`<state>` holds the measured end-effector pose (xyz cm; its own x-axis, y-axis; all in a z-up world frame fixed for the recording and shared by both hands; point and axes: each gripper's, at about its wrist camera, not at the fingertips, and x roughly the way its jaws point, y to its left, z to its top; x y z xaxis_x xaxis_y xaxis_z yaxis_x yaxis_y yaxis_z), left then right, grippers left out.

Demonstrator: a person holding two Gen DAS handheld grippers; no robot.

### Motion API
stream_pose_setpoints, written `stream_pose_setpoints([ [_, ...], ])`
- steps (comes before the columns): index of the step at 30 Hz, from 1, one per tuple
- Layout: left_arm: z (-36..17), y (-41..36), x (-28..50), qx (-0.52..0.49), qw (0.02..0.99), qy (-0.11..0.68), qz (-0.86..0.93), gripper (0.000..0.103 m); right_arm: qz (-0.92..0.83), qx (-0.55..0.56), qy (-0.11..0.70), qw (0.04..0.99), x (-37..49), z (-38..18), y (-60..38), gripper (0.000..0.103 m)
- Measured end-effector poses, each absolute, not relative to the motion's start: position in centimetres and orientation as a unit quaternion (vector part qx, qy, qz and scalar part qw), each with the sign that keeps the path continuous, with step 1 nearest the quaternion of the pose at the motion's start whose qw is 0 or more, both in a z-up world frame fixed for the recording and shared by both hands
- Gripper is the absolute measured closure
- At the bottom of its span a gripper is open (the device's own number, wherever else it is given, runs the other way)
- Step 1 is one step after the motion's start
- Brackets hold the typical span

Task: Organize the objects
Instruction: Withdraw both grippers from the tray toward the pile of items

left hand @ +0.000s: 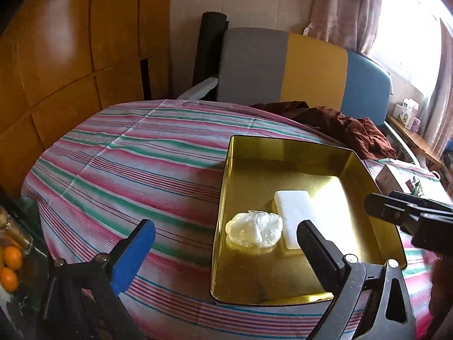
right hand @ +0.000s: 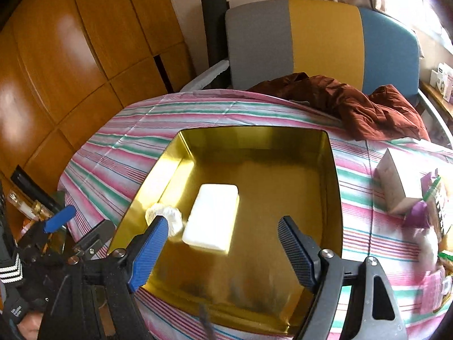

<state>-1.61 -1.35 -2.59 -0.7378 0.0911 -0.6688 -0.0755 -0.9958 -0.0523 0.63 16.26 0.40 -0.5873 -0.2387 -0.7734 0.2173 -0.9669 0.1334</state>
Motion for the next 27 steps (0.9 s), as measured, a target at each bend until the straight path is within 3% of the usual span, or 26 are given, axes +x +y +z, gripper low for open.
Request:
stream_pose_setpoints([
  [27,-2.6,1.5,-0.2,-0.363,0.083,0.013,0.928,0.002,-0.900,0.430,-0.029,0.070,2.1,0.3,20.4,0.021],
])
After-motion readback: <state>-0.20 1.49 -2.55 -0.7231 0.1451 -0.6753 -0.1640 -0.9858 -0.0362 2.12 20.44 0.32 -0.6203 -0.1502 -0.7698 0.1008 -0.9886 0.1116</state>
